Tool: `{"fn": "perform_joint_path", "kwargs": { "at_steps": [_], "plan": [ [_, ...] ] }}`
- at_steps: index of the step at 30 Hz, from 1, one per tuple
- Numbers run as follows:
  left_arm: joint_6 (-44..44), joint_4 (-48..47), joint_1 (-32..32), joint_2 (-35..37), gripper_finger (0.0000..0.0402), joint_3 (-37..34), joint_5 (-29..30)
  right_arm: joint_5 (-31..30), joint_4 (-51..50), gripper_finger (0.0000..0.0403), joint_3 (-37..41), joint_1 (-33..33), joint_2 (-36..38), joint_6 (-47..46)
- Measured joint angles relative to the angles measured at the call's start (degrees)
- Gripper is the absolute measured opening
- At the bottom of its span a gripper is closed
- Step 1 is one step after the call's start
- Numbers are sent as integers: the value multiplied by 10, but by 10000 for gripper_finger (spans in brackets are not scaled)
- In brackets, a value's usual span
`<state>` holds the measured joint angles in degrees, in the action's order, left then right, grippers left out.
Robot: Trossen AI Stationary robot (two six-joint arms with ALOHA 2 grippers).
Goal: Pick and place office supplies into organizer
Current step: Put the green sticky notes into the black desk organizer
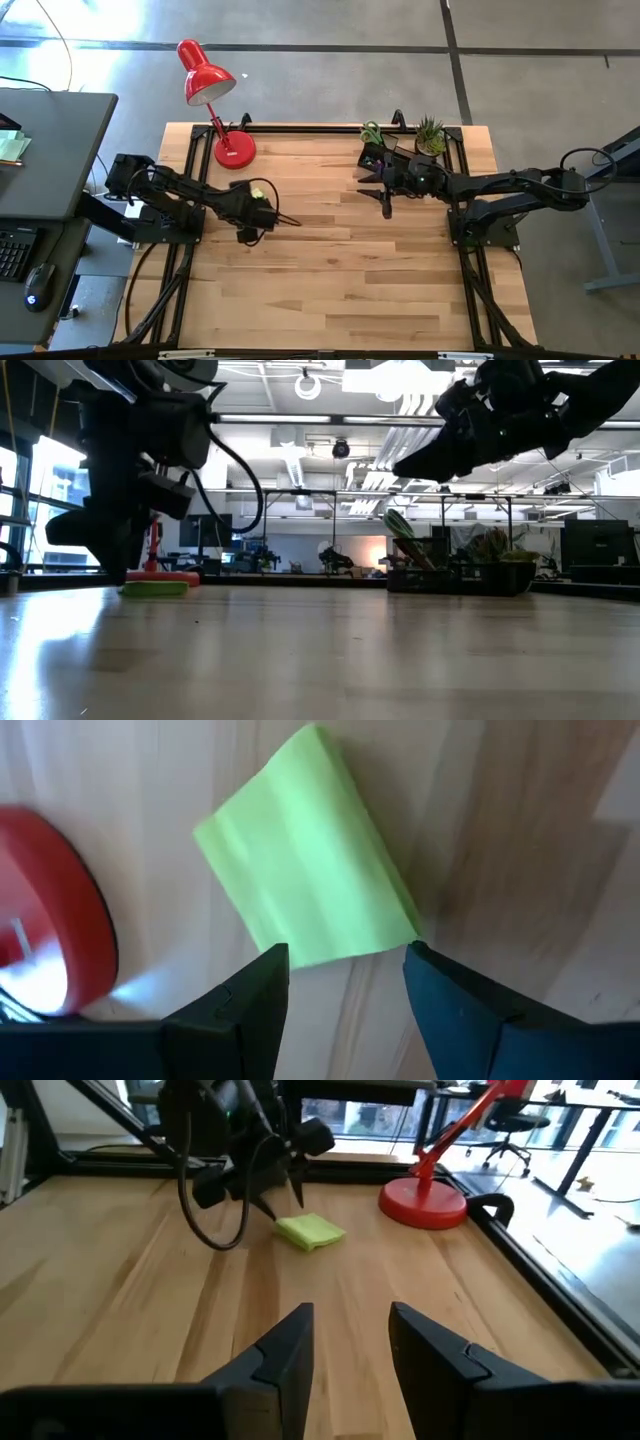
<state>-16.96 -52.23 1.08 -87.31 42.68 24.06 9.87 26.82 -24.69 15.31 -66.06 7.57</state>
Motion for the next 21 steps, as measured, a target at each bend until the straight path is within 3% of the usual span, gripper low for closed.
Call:
{"fn": "perform_joint_path", "kwargs": {
  "at_steps": [5,11,14,16,21],
  "plan": [
    [49,22,0,0,184,0,8,1,-10,123,0,0,0,2],
    [156,180,0,0,184,0,7,1,-8,123,0,0,0,2],
    [164,190,0,0,184,6,0,1,-9,123,0,0,0,0],
    [121,153,0,0,184,18,-1,1,-9,123,0,0,0,0],
    [-98,64,1,0,184,47,38,1,-9,123,0,0,0,0]
  ]
}}
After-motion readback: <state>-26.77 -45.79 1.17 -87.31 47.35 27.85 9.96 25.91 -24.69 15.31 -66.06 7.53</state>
